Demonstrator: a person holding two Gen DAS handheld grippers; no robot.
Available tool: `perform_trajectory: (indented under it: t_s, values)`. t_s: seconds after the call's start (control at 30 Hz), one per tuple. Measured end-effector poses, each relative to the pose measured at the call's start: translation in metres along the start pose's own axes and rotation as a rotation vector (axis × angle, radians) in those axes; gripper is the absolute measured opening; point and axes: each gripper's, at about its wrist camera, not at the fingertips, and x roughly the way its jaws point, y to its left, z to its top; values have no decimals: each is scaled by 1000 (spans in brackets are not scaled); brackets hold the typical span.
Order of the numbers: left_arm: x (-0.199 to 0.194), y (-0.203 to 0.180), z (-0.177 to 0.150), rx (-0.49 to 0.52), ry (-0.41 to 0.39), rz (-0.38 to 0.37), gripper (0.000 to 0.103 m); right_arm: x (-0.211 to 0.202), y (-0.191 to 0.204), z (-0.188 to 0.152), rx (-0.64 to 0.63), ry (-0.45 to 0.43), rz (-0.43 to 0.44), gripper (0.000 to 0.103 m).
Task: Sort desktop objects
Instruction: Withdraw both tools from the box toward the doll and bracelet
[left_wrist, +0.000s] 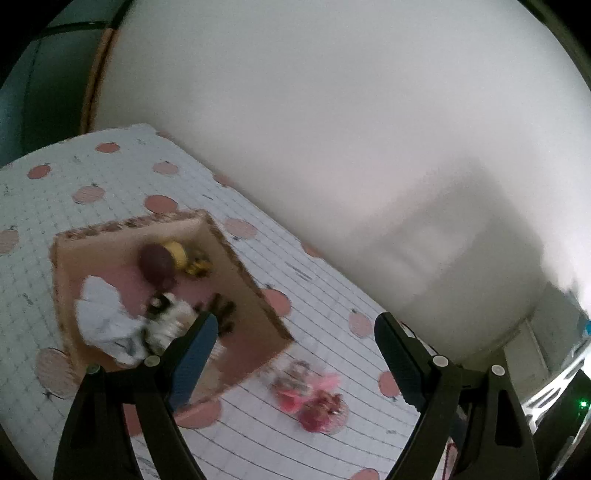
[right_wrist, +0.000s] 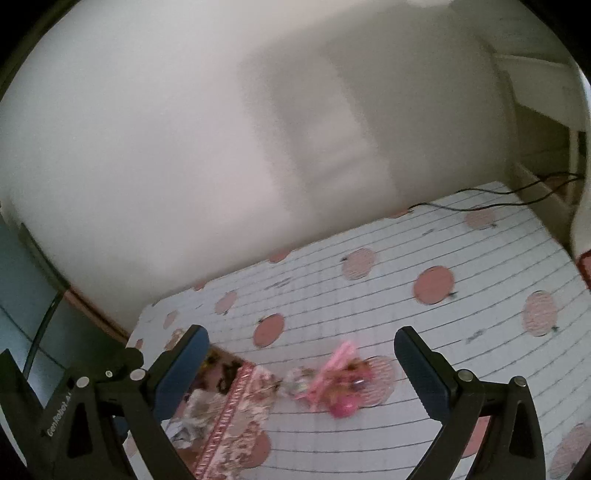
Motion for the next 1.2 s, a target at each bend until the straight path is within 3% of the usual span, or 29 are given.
perform_trajectory:
  t_s: [0.47, 0.8, 0.97, 1.1, 1.2]
  values:
    - [40, -40, -36, 43, 164, -45, 87, -14, -49, 13, 54, 3, -86, 102]
    - [78, -42, -60, 90, 266, 78, 87, 22, -76, -2, 118, 119, -125, 102]
    - [103, -30, -69, 28, 312, 107, 87, 36, -82, -8, 150, 154, -130, 102]
    - [117, -23, -74, 12, 331, 134, 78, 49, -82, -13, 156, 189, -131, 102]
    - [124, -20, -75, 15, 331, 137, 78, 57, -82, -17, 159, 210, -128, 102]
